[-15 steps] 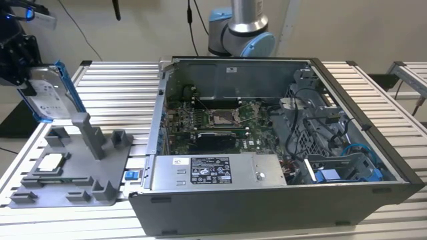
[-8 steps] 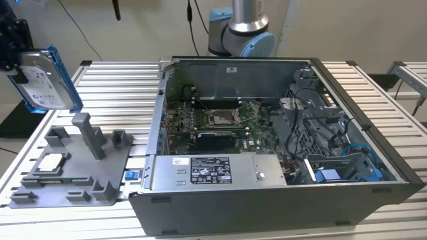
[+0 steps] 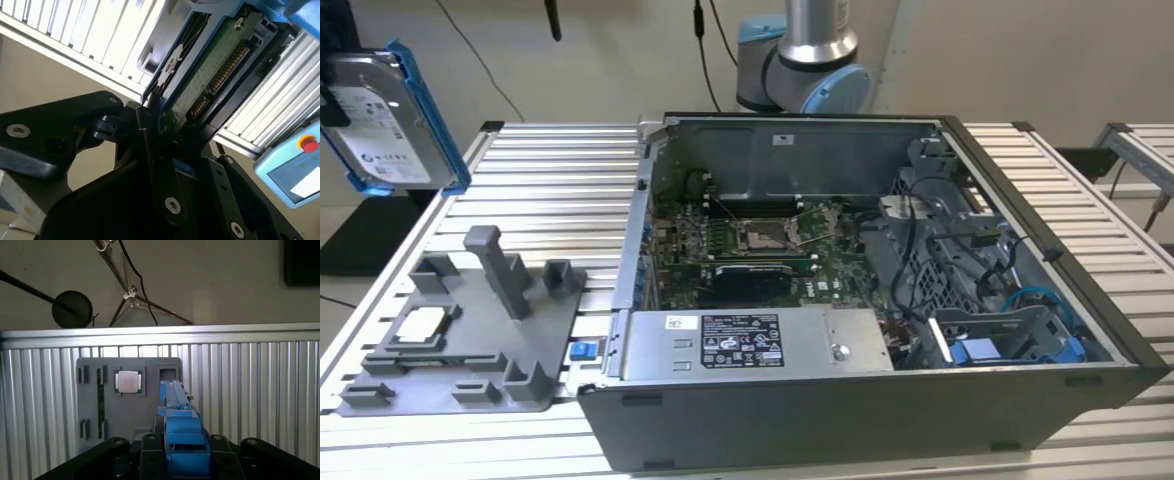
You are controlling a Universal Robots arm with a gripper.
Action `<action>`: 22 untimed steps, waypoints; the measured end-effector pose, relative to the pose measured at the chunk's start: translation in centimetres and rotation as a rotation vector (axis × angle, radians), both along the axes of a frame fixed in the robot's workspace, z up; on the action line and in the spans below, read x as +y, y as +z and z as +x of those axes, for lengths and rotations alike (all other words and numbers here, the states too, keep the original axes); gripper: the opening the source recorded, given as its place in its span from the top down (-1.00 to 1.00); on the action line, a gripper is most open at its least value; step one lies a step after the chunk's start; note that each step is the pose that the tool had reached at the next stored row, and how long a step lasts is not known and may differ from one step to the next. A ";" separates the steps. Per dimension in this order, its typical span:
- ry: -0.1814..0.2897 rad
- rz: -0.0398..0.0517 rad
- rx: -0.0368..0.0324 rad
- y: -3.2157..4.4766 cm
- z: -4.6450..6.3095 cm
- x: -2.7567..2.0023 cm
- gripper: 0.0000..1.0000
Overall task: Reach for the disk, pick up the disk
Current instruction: 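Pick up the disk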
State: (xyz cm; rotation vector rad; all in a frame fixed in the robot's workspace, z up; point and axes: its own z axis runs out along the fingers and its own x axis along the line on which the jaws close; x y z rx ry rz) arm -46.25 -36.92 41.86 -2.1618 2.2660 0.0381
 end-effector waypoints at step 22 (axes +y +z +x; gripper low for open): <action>0.000 0.0001 -0.0001 9.82 0.0 0.00 1.00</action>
